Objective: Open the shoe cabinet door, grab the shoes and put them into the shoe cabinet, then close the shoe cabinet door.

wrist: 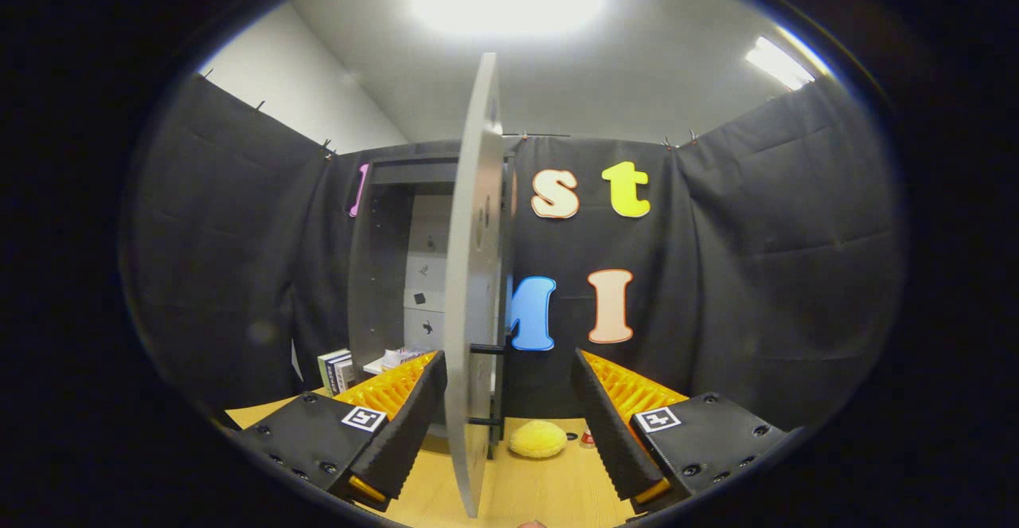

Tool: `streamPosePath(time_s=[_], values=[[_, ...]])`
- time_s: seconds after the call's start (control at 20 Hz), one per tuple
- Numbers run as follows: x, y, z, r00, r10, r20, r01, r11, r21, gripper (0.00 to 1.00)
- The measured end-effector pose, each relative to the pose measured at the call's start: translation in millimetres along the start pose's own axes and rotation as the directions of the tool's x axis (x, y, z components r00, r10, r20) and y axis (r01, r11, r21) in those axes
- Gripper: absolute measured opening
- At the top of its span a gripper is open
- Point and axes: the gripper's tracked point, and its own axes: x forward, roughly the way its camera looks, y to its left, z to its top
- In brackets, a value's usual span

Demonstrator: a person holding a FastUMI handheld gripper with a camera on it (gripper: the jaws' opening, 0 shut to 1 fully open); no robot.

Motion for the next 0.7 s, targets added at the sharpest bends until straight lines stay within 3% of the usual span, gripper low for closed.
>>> streamPosePath(time_s=[0.35, 0.7], values=[[45.9, -60.9, -54.3, 0.98, -0.183, -0.084, 0.189, 0.98, 0.067, 0.97], [56.8, -35.7, -101.1, 0.964, -0.164, -0.21, 0.173, 0.985, 0.027, 0.95]])
